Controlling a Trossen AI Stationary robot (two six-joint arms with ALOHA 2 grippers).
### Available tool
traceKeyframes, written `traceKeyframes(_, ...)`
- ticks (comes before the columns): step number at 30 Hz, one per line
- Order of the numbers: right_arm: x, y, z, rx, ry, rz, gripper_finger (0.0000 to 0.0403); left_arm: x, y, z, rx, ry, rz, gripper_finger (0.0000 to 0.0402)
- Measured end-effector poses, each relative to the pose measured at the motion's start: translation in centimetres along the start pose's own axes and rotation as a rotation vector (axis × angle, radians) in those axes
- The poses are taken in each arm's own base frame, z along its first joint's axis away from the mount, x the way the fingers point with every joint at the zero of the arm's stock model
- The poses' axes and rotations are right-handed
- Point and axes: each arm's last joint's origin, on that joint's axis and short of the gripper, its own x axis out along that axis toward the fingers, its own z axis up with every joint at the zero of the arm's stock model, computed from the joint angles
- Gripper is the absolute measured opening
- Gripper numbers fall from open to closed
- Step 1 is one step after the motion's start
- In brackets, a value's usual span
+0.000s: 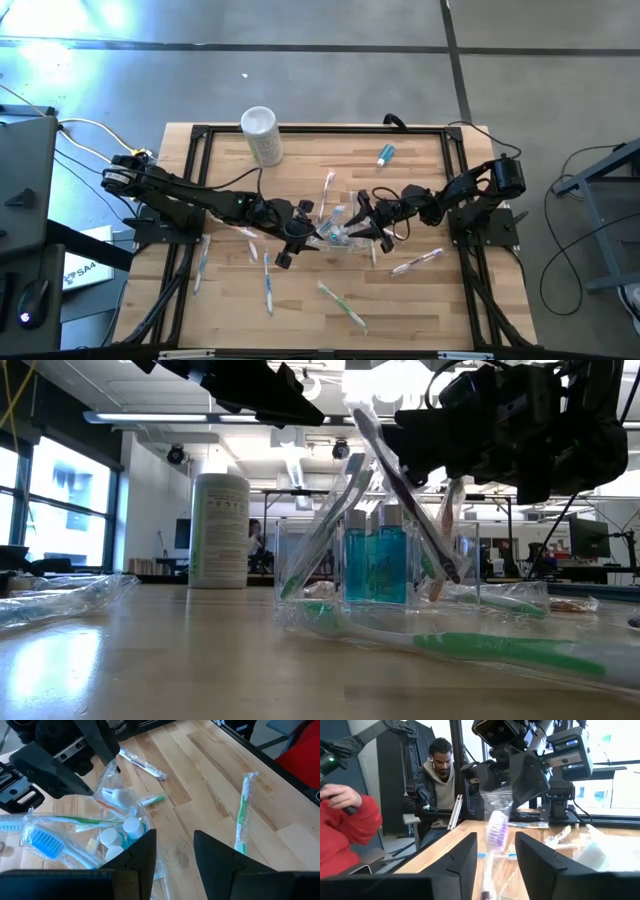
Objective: Pick & Place toothbrushing station
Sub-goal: Put the blue toothbrush into the left section of the transparent organizer
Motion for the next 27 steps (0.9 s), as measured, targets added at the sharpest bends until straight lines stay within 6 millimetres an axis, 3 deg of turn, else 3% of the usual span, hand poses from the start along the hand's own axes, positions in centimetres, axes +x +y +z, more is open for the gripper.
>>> traceKeyframes(13,-0.1,1.0,2.4,-0.142,-0.082,0.108,0.0134,0.0,0.0,0.2,0.004,-0.02,0.004,0.0126)
traceKeyframes(20,0.0,3.2,3.7,-0.212,-0.134,0.317,0.0133,2.4,0.2,0.0,0.046,-0.098,0.04,0.0126)
traceKeyframes(27,0.2,4.0,3.7,-0.242,-0.104,0.335,0.0133,3.5,0.3,-0.1,0.111,-0.141,0.077,0.0126)
